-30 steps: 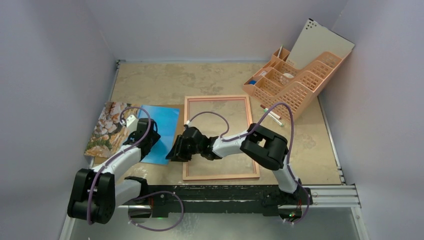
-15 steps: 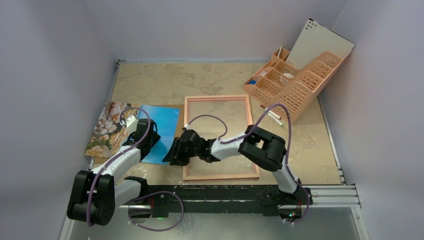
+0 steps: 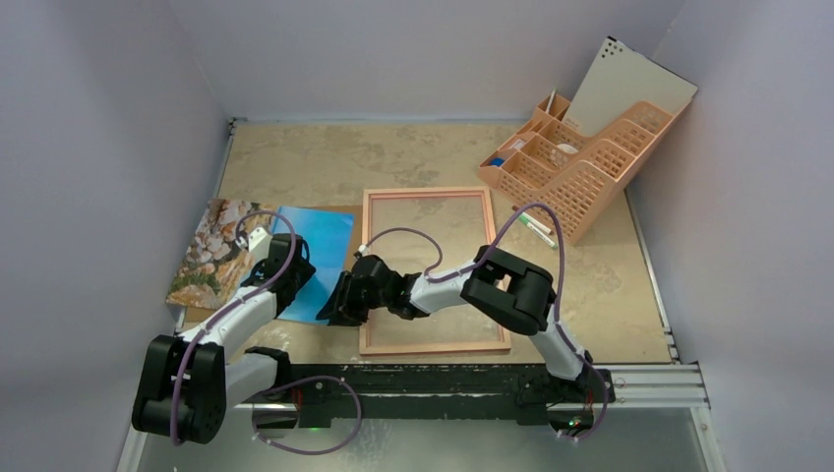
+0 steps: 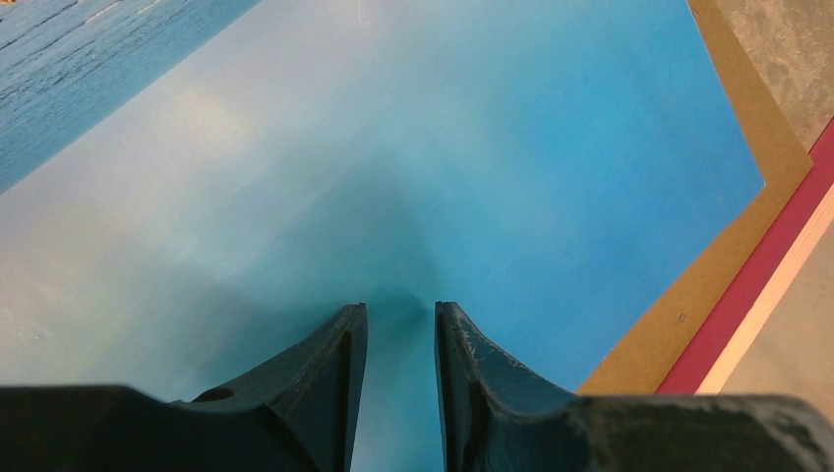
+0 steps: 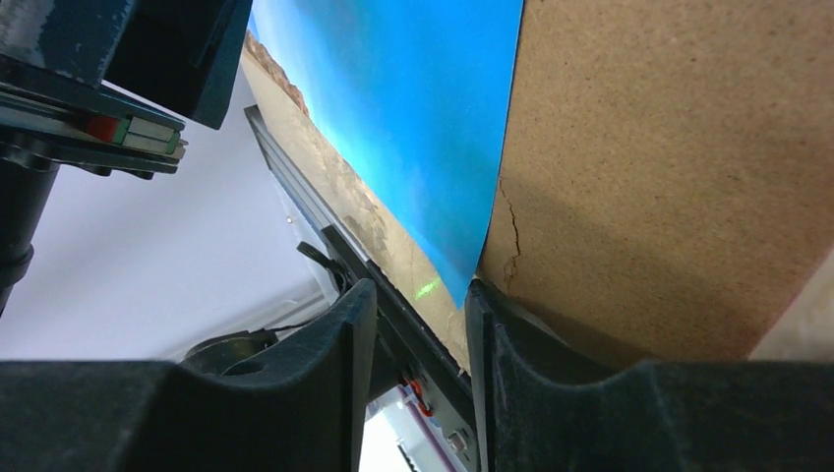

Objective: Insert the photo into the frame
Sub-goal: Pick up the photo at the center of the board.

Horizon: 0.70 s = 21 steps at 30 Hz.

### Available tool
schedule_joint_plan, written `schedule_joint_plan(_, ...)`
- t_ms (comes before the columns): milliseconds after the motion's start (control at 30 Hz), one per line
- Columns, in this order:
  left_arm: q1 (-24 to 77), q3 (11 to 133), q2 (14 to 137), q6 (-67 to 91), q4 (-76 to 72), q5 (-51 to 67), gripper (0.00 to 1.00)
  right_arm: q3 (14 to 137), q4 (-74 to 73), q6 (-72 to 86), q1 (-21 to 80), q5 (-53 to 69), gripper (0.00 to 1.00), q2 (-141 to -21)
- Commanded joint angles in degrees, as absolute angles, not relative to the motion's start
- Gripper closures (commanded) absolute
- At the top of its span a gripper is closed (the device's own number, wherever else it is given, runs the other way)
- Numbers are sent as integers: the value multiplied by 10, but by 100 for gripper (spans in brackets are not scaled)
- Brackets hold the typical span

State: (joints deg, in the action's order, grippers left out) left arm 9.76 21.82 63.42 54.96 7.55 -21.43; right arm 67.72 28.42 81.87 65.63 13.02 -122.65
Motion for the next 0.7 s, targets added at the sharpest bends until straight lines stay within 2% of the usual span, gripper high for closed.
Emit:
schedule_joint_plan(0,96,211,630,555,98,-223,66,701,273,827,657,112,62,-1227)
schedule_joint_plan(133,96,210,630,554,97,-225,66,706,272,824,655,101,71,-1221)
schedule_joint_plan(300,96,209,633,554,95,-225,66,702,289,827,650,102,76,-1228)
schedule_joint_plan(500,96,209,635,553,95,-225,67,687,307,847,645,104,72,-1235)
schedule_joint_plan(667,96,208,635,553,95,-225,67,667,327,867,642,103,73,-1237)
